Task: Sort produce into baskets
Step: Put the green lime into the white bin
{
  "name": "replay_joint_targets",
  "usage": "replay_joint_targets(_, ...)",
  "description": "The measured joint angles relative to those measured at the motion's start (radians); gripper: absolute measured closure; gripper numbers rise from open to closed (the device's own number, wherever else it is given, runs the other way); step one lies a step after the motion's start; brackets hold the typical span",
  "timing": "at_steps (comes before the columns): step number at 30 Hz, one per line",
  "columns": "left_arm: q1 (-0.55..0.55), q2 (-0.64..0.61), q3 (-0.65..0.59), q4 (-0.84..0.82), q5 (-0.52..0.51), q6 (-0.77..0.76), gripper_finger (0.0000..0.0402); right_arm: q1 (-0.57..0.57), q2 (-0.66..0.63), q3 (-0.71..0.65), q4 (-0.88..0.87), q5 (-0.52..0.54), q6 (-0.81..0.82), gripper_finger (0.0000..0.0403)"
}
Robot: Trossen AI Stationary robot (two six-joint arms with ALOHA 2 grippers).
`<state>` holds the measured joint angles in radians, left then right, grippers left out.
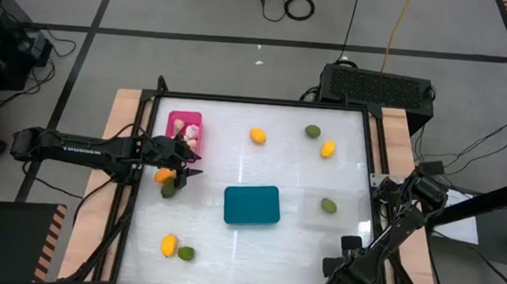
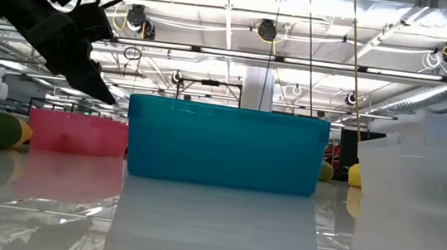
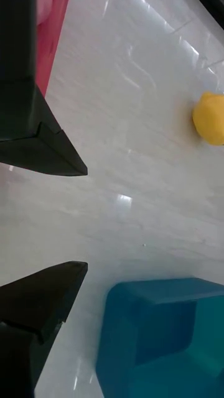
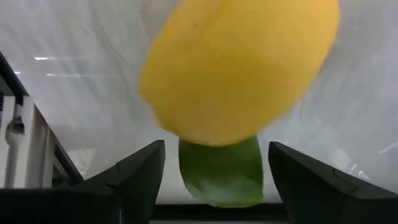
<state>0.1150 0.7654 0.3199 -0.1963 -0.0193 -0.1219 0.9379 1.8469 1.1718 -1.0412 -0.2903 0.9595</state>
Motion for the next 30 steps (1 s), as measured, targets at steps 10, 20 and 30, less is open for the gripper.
replay_joint_targets(10, 0.000, 0.000, 0.000, 0.000, 0.000, 0.001, 0.0158, -0.001, 0.000, -0.005, -0.014, 0.000, 0.004, 0.0178)
replay_joint_targets(20, 0.000, 0.000, 0.000, 0.002, 0.000, -0.001, 0.0158, -0.042, -0.083, 0.028, -0.120, -0.051, 0.061, 0.0233)
replay_joint_targets(30, 0.000, 0.000, 0.000, 0.004, 0.000, 0.001, 0.0158, -0.170, -0.236, 0.110, -0.317, 0.324, 0.164, 0.0230)
